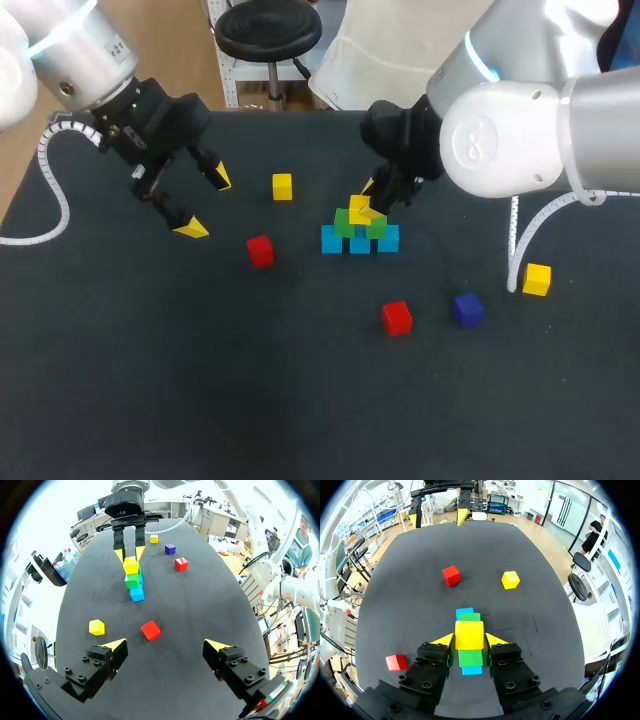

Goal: Place the blue cubes, place green cubes on the blue cubes, place the yellow cubes on the green cubes, then place the red cubes on the yellow cubes, and place purple cube on the red cubes.

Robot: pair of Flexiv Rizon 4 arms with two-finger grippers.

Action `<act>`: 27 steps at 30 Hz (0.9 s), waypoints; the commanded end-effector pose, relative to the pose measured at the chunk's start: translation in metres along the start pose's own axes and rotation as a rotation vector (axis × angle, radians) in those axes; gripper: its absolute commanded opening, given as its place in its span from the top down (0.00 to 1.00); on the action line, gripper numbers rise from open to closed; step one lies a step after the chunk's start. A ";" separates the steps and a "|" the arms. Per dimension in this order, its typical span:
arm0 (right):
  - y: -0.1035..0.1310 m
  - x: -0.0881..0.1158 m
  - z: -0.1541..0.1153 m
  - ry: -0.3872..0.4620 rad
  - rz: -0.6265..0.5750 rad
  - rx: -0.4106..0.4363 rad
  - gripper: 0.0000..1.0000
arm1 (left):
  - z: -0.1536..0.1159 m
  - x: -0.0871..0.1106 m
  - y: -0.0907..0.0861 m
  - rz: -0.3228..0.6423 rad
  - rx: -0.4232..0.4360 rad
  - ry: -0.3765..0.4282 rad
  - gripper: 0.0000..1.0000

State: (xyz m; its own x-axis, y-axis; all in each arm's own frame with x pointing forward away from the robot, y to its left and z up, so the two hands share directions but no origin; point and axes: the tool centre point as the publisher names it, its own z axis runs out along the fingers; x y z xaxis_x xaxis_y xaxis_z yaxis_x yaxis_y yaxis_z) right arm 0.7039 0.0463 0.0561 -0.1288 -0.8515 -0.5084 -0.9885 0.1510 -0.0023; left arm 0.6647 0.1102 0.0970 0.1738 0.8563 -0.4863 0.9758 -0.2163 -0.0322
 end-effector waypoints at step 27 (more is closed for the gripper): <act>-0.004 0.014 -0.035 -0.031 0.031 0.043 0.00 | 0.000 0.001 0.000 0.003 0.000 -0.001 0.00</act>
State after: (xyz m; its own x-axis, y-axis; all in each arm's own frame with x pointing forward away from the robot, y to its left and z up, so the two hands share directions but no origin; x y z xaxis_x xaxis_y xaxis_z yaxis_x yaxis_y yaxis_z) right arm 0.7146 0.0352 0.0700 -0.1534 -0.8378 -0.5240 -0.9824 0.1863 -0.0102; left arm 0.6648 0.1102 0.0970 0.1737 0.8563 -0.4863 0.9758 -0.2162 -0.0322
